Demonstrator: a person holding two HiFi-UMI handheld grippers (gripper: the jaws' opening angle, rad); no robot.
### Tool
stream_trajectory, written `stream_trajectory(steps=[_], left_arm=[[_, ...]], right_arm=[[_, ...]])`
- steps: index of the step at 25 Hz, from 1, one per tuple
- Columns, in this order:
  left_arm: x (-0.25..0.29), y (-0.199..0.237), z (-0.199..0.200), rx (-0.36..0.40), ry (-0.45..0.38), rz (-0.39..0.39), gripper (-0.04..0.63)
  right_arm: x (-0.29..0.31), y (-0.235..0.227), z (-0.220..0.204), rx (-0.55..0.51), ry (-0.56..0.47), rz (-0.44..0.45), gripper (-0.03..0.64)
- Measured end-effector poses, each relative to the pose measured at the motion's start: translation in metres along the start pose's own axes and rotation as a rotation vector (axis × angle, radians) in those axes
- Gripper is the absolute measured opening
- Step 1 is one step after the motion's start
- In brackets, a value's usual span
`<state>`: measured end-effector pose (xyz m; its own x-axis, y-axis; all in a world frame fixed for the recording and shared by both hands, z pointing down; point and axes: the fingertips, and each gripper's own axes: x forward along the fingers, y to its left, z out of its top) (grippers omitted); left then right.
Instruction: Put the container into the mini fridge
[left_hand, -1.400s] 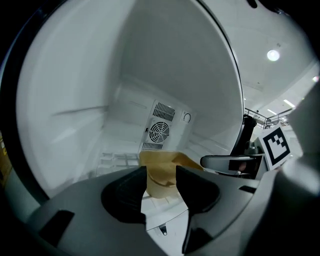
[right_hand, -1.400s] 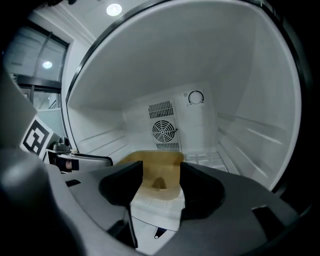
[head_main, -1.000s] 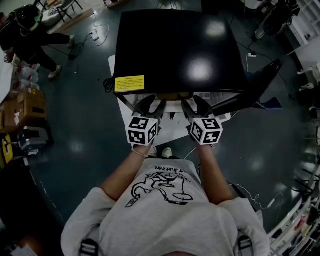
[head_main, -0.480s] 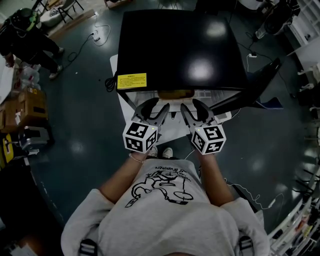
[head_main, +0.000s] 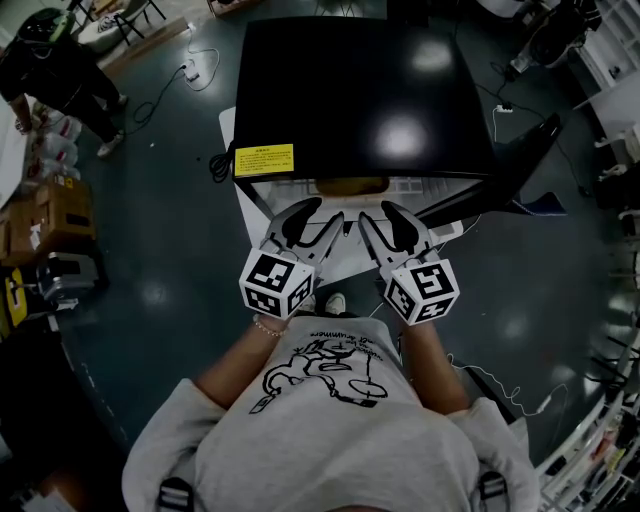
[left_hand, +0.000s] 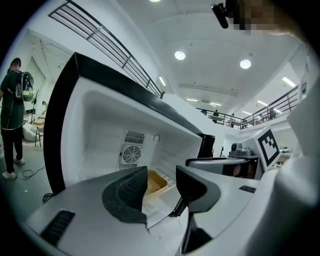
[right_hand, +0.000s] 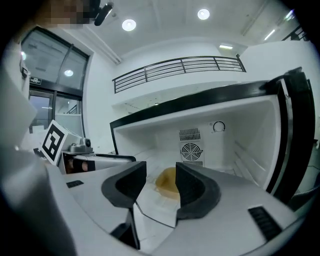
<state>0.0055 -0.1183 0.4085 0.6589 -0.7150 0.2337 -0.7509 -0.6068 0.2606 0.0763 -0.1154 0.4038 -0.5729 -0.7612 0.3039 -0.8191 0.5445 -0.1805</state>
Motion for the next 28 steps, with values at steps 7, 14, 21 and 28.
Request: stream_trajectory(steps=[7,14,21,28], left_arm=[[-0.007,-0.009,0.016,0.047,-0.042,-0.028,0.164],[-0.015,-0.019,0.022,0.075,-0.066,-0.065,0.131],[-0.026,-0.026,0.031,0.104,-0.089,-0.085,0.087],[-0.034,-0.036,0.04,0.127,-0.126,-0.112,0.03]], right_arm=[[-0.008,0.018,0.015,-0.025,-0.028,0.043,0.186],[-0.013,0.036,0.02,-0.076,-0.04,0.097,0.177],[-0.021,0.046,0.028,-0.105,-0.067,0.114,0.135],[-0.029,0.052,0.032,-0.126,-0.079,0.127,0.08]])
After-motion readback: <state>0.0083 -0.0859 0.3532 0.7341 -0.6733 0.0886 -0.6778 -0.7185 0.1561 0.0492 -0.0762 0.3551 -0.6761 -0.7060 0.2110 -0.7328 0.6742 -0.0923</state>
